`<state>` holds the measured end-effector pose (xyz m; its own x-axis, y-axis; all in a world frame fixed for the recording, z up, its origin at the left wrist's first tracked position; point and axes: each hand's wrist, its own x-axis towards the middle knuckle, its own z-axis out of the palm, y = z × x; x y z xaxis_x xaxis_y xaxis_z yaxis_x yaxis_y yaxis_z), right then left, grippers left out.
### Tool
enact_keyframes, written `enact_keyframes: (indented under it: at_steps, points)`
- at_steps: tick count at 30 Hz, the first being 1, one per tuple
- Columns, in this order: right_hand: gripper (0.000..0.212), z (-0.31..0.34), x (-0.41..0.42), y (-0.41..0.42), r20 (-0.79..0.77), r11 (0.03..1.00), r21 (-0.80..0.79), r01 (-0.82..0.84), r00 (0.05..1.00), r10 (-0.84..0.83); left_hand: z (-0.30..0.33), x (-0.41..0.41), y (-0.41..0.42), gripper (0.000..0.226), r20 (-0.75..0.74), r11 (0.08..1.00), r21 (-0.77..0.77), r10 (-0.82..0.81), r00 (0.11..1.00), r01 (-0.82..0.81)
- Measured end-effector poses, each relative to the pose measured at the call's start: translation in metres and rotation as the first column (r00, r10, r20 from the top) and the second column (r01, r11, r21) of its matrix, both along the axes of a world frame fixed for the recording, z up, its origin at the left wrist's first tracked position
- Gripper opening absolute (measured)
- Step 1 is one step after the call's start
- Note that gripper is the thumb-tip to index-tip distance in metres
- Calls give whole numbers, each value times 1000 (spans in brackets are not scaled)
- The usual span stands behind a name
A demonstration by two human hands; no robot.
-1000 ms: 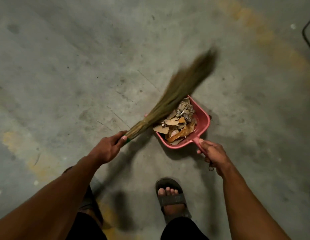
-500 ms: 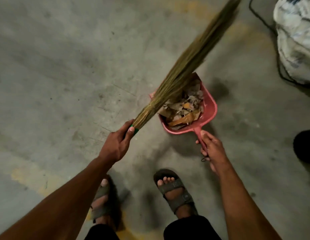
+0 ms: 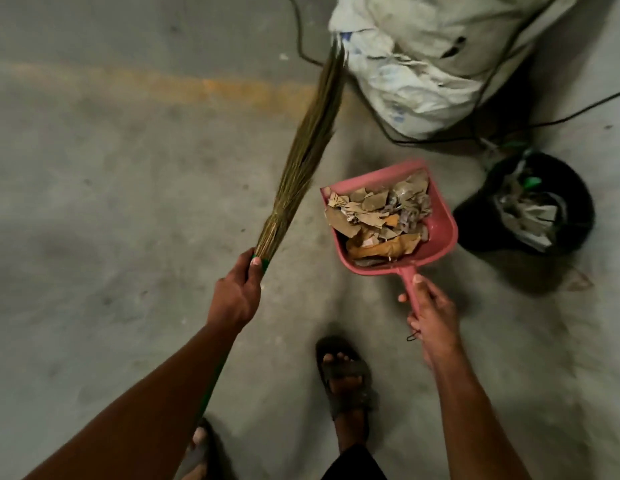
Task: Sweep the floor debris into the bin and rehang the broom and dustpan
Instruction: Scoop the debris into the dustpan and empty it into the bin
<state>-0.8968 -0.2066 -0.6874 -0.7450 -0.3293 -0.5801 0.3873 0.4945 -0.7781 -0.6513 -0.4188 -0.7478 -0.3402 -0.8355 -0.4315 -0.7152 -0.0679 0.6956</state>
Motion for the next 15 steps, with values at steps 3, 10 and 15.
enact_keyframes:
  at_steps: [3,10,15]
  points:
    - [15,17,-35,25,-45,996,10,88,995,-87,0,-52,18,53,27,994,81,-77,997,75]
    - [19,34,-124,92,-109,963,23,269,958,-265,6,-173,68,48,6,953,200,-235,972,229]
    - [17,48,-189,128,-217,927,109,360,918,-331,12,-238,96,46,40,931,262,-274,961,254]
